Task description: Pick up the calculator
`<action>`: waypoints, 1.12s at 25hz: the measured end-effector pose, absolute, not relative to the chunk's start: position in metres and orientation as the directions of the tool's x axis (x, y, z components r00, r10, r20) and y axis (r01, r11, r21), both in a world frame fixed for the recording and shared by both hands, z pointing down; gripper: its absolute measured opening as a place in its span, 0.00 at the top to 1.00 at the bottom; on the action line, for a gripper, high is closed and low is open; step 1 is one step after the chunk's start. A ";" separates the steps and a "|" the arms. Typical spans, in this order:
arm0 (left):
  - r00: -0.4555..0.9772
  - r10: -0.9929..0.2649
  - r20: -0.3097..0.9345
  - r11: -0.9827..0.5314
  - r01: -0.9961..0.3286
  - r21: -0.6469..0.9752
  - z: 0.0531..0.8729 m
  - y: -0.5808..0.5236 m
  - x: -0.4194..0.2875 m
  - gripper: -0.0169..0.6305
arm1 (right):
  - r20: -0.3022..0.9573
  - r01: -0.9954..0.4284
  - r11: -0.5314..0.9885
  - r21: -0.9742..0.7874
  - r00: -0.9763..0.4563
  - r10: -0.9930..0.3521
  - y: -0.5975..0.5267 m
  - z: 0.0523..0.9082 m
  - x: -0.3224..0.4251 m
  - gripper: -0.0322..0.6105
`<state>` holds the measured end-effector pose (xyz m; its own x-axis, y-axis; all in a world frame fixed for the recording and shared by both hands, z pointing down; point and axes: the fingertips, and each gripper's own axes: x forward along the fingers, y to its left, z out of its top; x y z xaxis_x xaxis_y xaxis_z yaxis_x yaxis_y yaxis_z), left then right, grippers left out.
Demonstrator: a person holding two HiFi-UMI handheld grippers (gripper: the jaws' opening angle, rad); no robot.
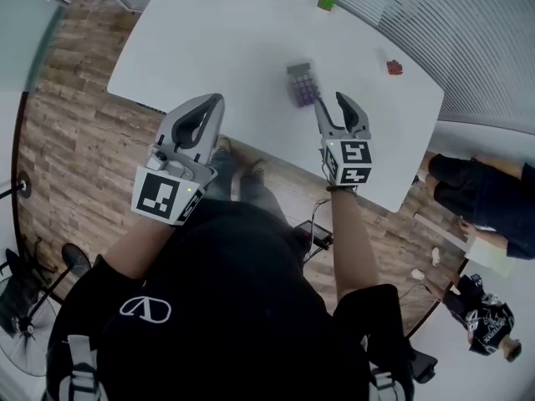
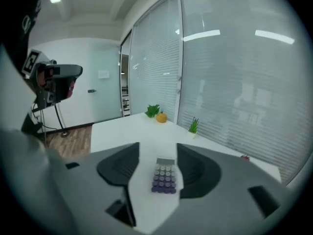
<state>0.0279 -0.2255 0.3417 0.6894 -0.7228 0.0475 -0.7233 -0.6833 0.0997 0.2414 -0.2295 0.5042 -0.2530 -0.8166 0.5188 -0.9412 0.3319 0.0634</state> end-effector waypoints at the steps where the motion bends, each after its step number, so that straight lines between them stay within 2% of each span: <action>1: 0.684 -0.728 0.054 -0.677 -0.729 0.104 0.345 -0.227 0.024 0.97 | 0.544 -0.938 0.346 0.032 -0.274 -0.793 -0.238 0.518 0.238 0.48; 2: 0.678 -0.733 0.061 -0.671 -0.734 0.107 0.348 -0.228 0.020 0.97 | 0.568 -0.935 0.355 0.006 -0.289 -0.770 -0.246 0.531 0.235 0.31; 3: 0.672 -0.737 0.066 -0.664 -0.739 0.109 0.351 -0.229 0.016 0.97 | 0.595 -0.931 0.365 -0.008 -0.297 -0.747 -0.253 0.544 0.232 0.23; 5: 0.662 -0.746 0.075 -0.653 -0.749 0.112 0.355 -0.231 0.009 0.97 | 0.655 -0.921 0.390 -0.007 -0.299 -0.694 -0.264 0.572 0.227 0.14; 15: 0.635 -0.762 0.122 -0.624 -0.772 0.123 0.380 -0.237 -0.017 0.97 | 0.871 -0.904 0.425 -0.037 -0.238 -0.429 -0.295 0.696 0.235 0.14; 28: 0.637 -0.760 0.127 -0.623 -0.770 0.135 0.387 -0.244 -0.022 0.97 | 0.958 -0.919 0.387 -0.072 -0.171 -0.230 -0.299 0.740 0.239 0.14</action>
<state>-0.0223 -0.2442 0.3871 0.6372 -0.7602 0.1266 -0.7703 -0.6233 0.1347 0.2394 -0.2990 0.7397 -0.1711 -0.2297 0.9581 -0.9194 0.3867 -0.0715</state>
